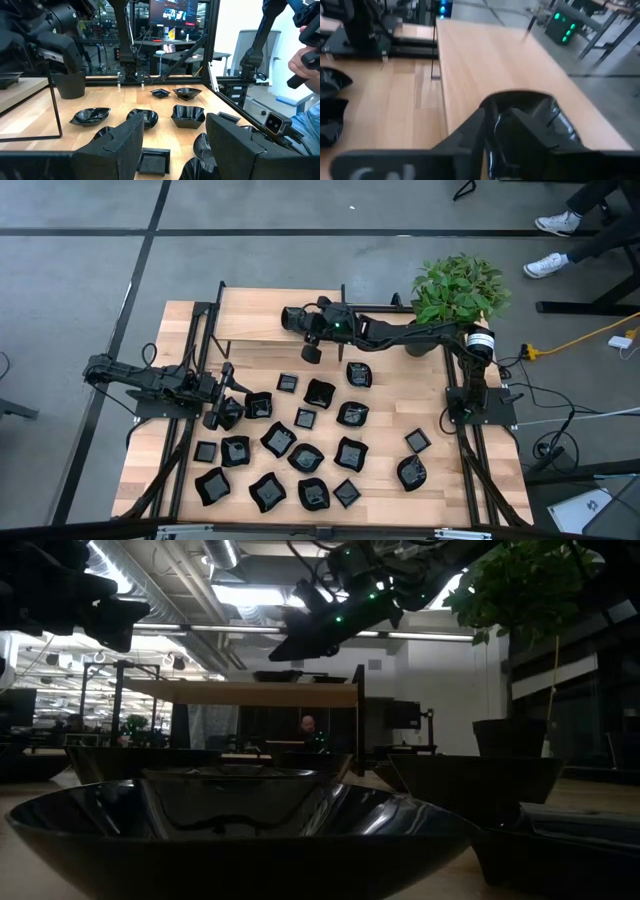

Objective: Pick & Place Mini shaped plates
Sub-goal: Put the distorted square plate on the shelf

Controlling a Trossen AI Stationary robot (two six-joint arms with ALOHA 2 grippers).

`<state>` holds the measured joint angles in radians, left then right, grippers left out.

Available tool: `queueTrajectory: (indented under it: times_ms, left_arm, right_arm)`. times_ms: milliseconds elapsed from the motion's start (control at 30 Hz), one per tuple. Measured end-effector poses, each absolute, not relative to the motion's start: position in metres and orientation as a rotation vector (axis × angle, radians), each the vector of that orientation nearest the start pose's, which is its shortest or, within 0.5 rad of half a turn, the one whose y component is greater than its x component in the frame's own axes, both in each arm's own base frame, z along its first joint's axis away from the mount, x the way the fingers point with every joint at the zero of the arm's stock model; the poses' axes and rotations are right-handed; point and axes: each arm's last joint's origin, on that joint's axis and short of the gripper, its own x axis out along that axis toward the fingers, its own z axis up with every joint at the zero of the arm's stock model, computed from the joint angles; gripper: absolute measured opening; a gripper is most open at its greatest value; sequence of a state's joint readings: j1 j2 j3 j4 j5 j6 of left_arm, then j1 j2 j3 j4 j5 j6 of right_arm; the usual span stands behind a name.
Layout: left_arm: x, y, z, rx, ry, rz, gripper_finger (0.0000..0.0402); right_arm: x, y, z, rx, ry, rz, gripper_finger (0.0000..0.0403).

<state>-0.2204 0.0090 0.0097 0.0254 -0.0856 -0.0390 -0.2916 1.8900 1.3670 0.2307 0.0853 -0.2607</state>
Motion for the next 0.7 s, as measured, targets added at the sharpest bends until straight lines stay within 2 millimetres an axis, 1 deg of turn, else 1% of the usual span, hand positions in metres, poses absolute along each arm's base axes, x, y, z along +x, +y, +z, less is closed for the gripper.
queueTrajectory:
  times_ms: [67, 167, 267, 367, 433, 533, 700]
  left_arm:
    - [0.096, -0.019, 0.169, -0.043, -0.023, -0.135, 0.0207]
    - [0.096, -0.019, 0.169, -0.043, -0.023, -0.135, 0.0208]
    - [0.096, -0.019, 0.169, -0.043, -0.023, -0.135, 0.0207]
    - [0.096, -0.019, 0.169, -0.043, -0.023, -0.135, 0.0208]
    - [0.096, -0.019, 0.169, -0.043, -0.023, -0.135, 0.0207]
    - [0.096, -0.019, 0.169, -0.043, -0.023, -0.135, 0.0208]
    - [0.096, -0.019, 0.169, -0.043, -0.023, -0.135, 0.0208]
  right_arm:
    - [0.419, -0.128, 0.260, -0.192, 0.331, -0.339, 0.0127]
    - [0.422, -0.127, 0.266, -0.069, 0.323, -0.322, 0.0160]
    - [0.425, -0.119, 0.273, 0.063, 0.367, -0.174, 0.0187]
    - [0.427, -0.103, 0.275, 0.115, 0.415, 0.032, 0.0203]
    - [0.428, -0.090, 0.273, 0.153, 0.432, 0.119, 0.0208]
    - [0.430, -0.070, 0.271, 0.174, 0.463, 0.197, 0.0209]
    - [0.429, -0.035, 0.261, 0.170, 0.587, 0.275, 0.0200]
